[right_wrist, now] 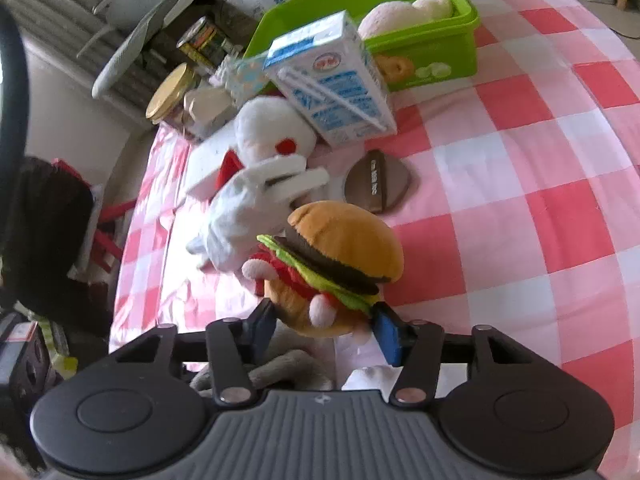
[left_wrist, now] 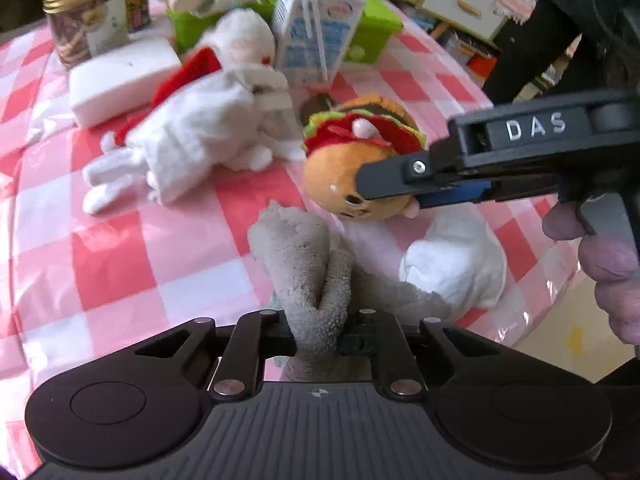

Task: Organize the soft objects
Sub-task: 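Grasp the grey plush with the left tool while the right tool grasps the burger plush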

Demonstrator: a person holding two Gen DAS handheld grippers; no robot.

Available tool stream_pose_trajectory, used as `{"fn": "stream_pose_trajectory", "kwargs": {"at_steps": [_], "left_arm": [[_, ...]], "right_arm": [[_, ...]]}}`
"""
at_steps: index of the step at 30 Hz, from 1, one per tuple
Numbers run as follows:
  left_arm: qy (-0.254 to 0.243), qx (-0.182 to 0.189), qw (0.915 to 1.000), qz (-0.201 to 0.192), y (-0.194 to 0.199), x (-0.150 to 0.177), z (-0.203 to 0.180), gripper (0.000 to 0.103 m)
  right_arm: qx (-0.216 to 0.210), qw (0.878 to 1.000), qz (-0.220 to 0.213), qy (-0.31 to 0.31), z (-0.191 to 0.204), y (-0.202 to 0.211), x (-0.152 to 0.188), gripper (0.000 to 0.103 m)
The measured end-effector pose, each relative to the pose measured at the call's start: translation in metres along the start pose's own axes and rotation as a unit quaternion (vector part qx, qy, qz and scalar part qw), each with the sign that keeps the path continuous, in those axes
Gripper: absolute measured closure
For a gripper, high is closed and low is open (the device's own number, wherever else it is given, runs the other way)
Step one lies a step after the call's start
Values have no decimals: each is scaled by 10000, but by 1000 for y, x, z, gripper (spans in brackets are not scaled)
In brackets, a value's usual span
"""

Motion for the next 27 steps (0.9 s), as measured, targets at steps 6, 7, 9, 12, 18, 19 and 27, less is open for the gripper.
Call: {"fn": "stream_pose_trajectory", "kwargs": {"at_steps": [6, 7, 9, 12, 18, 19, 27], "left_arm": [[182, -196, 9984, -501, 19, -16, 8, 91], [205, -274, 9977, -591, 23, -19, 10, 91], [260, -454, 9957, -763, 28, -26, 16, 91], [251, -717, 9933, -867, 29, -29, 23, 90], [291, -1113, 9906, -740, 22, -28, 36, 63], [313, -1121, 9904, -752, 24, -28, 37, 63], [633, -981, 9907, -694, 25, -27, 42, 69]], "right_arm": [[-42, 9999, -113, -73, -1, 13, -9, 77], [-29, 9999, -135, -82, -1, 15, -11, 81], [-21, 9998, -172, -97, -3, 19, -14, 81], [-10, 9998, -152, -155, -5, 20, -15, 80], [27, 9990, -160, -410, -9, 10, -15, 44], [43, 9990, -152, -410, -9, 8, -16, 44], [218, 9990, -86, -371, -9, -6, -14, 44]]}}
Point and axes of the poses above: each gripper's, at about its wrist camera, not at the fingertips, and y roughly against the way its jaws point, z to its left, x to its underside, the point moved 3 cm from there along -y, roughly the way its jaws point, and after that the axes turned 14 degrees about -z, right-handed, at the moved point
